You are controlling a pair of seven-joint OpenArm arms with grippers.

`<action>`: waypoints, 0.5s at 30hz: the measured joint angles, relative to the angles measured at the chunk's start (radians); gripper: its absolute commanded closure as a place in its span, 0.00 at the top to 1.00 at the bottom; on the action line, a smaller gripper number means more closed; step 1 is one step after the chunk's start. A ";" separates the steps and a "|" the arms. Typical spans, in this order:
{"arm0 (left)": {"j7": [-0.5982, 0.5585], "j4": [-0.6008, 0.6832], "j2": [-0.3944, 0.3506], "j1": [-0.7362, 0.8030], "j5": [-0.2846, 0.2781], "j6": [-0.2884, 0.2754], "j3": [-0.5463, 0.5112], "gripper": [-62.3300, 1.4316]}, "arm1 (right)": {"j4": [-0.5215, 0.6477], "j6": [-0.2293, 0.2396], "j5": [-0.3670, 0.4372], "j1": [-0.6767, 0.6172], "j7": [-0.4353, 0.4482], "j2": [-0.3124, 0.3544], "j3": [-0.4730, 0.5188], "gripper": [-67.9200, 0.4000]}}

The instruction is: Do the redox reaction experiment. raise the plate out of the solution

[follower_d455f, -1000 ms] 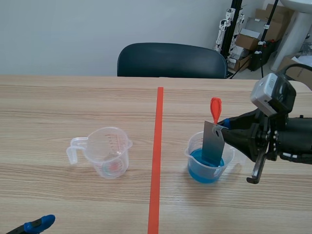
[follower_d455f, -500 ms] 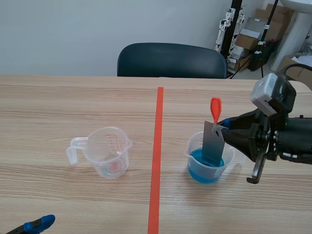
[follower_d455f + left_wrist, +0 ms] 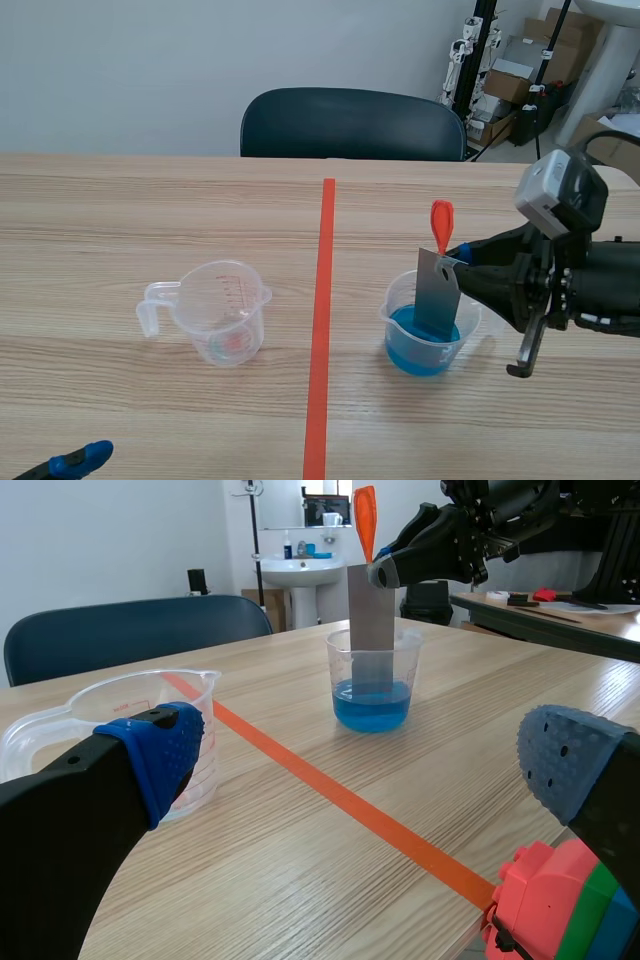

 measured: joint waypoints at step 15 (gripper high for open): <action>0.000 0.000 0.000 0.000 0.000 0.000 0.000 1.00 | 0.052 0.004 0.128 0.000 0.034 0.081 0.000 0.01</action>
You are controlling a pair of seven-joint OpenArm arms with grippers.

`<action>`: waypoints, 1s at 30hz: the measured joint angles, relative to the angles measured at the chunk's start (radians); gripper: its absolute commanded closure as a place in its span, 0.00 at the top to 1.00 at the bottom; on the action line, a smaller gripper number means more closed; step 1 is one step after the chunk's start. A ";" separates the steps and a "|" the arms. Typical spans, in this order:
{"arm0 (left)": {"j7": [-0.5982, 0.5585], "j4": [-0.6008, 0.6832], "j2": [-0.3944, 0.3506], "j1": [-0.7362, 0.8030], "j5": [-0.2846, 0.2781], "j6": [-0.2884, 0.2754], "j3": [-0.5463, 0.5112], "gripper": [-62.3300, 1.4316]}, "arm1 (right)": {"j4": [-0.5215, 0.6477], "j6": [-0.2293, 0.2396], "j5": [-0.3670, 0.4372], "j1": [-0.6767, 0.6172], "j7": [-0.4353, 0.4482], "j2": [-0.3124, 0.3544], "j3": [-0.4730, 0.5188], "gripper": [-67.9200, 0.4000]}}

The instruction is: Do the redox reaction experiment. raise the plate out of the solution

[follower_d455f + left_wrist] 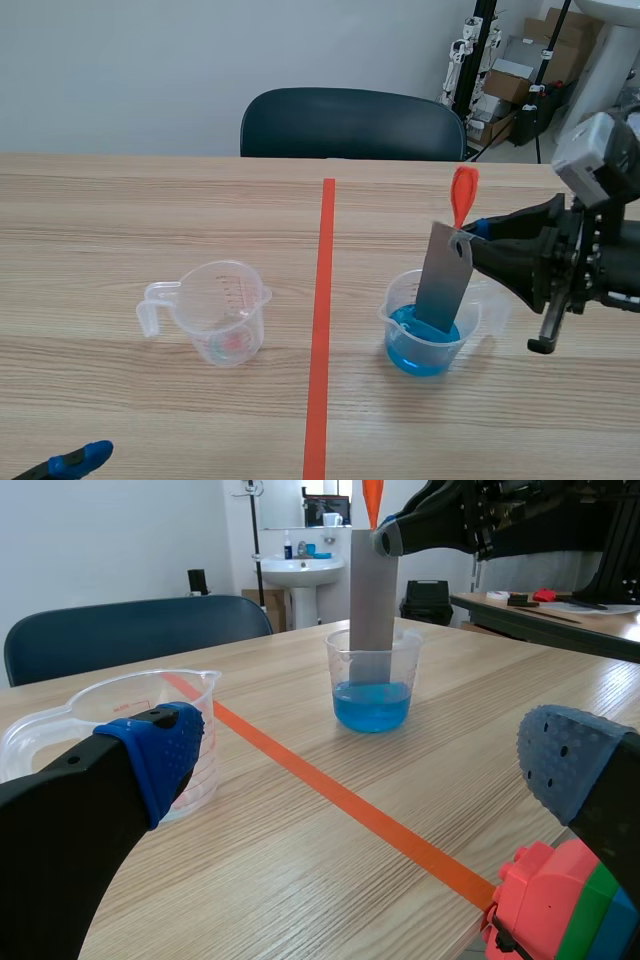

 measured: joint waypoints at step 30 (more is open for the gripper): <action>0.000 0.000 0.000 0.000 0.000 0.000 0.000 1.00 | 0.133 0.099 0.259 0.000 0.069 0.206 0.000 0.01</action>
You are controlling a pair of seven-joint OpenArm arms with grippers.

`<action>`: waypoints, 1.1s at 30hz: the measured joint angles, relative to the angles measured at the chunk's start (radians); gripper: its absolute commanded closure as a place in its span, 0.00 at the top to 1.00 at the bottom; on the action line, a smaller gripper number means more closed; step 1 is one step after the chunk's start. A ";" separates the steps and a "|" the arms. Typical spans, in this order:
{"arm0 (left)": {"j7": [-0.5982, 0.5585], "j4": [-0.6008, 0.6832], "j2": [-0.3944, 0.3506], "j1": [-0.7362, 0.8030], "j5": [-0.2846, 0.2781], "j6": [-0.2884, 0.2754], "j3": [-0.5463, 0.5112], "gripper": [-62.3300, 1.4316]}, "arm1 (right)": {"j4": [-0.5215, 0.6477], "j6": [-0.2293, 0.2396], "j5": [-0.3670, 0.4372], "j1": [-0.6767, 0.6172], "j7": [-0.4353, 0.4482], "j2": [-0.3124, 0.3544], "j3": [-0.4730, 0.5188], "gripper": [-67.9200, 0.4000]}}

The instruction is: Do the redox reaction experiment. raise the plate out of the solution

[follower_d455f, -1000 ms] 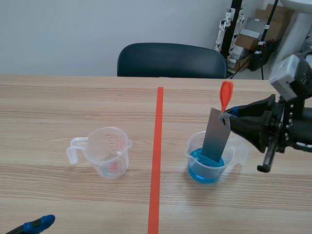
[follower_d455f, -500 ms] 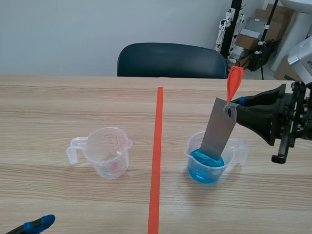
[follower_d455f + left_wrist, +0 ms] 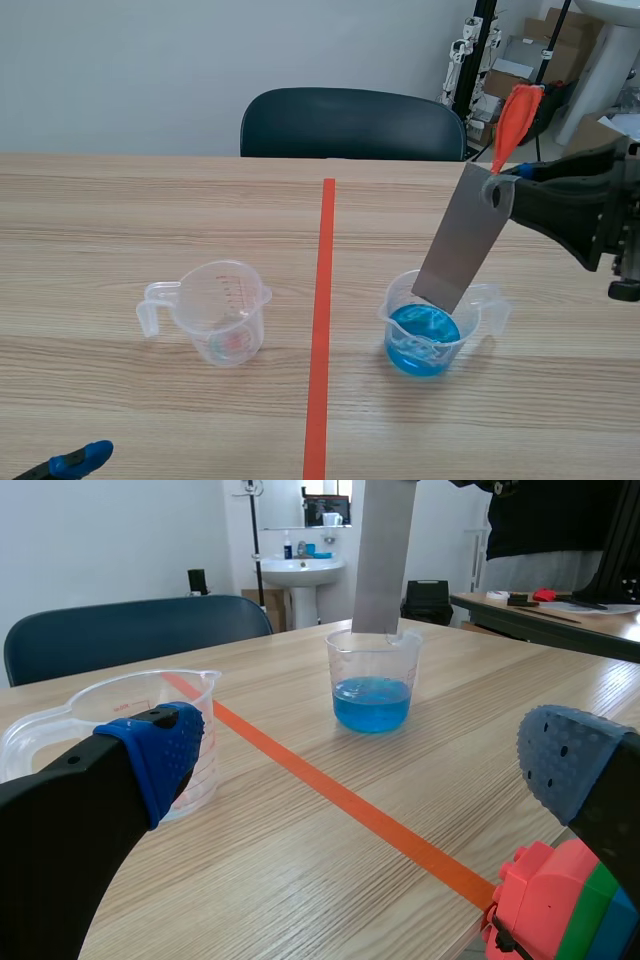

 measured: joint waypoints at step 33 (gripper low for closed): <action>-0.001 0.328 -0.389 0.463 -0.362 0.101 -0.110 0.32 | 0.172 0.067 0.295 0.053 -0.182 0.230 0.069 0.01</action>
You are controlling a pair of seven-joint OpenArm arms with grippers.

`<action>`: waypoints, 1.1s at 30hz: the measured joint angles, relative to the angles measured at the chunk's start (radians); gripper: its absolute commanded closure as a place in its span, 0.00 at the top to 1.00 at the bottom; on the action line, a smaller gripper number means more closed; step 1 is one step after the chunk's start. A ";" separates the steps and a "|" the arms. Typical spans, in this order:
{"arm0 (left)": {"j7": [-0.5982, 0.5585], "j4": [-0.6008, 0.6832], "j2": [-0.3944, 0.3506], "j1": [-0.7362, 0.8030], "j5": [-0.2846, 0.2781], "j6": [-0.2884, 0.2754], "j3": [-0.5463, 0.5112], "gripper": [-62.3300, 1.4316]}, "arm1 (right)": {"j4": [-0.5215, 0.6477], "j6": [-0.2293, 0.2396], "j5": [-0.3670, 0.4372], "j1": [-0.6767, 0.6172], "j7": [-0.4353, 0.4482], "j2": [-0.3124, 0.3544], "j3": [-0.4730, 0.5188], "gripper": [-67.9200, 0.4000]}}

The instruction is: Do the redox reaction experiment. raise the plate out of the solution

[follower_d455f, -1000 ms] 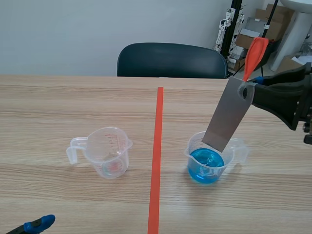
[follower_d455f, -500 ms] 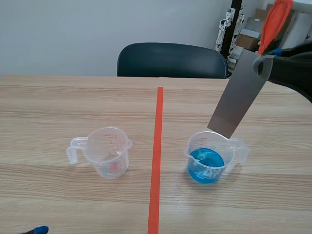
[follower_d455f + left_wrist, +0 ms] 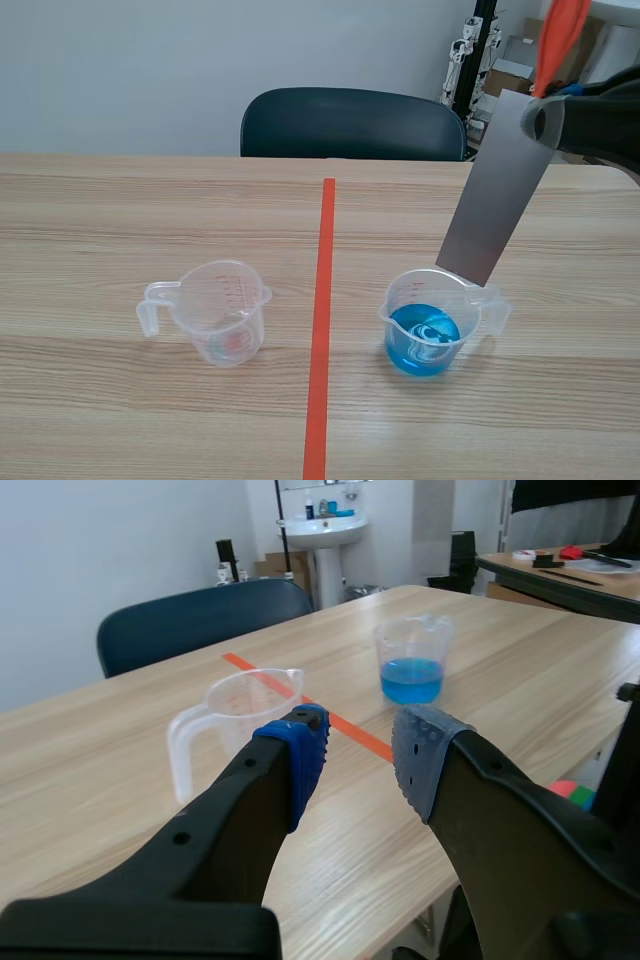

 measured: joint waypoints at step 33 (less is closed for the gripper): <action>0.427 0.238 -0.719 -0.231 -0.266 -0.332 -0.200 0.06 | 0.022 0.018 0.107 0.071 -0.227 -0.002 0.118 0.02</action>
